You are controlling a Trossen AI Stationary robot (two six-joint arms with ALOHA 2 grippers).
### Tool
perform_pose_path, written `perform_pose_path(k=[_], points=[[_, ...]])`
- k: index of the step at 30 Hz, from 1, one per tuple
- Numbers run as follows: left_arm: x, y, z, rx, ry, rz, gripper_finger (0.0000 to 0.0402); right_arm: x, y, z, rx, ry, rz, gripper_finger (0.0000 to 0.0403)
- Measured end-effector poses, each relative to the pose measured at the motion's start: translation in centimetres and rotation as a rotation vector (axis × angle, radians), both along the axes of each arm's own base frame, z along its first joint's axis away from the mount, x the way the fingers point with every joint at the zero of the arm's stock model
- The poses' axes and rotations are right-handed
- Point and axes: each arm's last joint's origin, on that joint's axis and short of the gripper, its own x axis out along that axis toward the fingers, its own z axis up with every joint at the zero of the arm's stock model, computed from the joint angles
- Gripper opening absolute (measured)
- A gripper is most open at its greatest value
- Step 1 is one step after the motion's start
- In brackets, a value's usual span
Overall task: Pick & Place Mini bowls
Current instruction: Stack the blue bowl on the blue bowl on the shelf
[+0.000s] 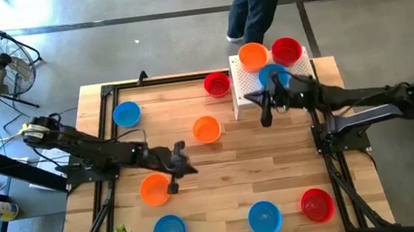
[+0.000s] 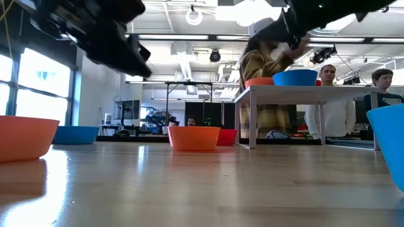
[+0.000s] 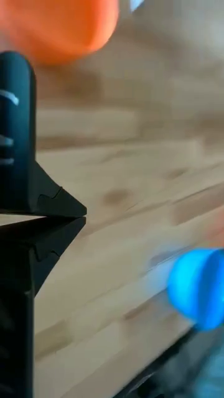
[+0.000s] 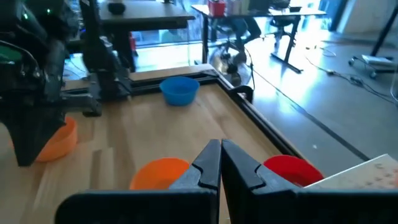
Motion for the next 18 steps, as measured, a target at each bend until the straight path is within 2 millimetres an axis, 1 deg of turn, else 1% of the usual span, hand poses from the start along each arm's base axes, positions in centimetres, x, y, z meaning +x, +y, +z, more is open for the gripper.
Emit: perform_pose_path(k=[4,6,9,11,18], points=[[-0.3,-2.1,1.8,0.007,0.218,-0.059,0.0001,-0.4,1.4,-1.6,-0.014,-0.039,0.037,0.0],[-0.4,-3.0,2.1,-0.004,0.311,-0.053,0.0001,-0.4,1.9,-2.1,-0.019,-0.052,0.047,0.0],[-1.0,-4.6,2.9,-0.031,0.393,-0.046,0.0007,-0.4,2.5,-2.8,-0.023,-0.049,0.052,0.0],[-1.3,-5.8,3.0,-0.063,0.415,-0.048,0.0023,-0.4,2.8,-2.9,-0.025,-0.05,0.058,0.0],[-2.5,-10.0,1.7,-0.076,0.488,-0.069,0.011,-0.3,3.5,-2.9,-0.056,-0.042,0.096,0.0]])
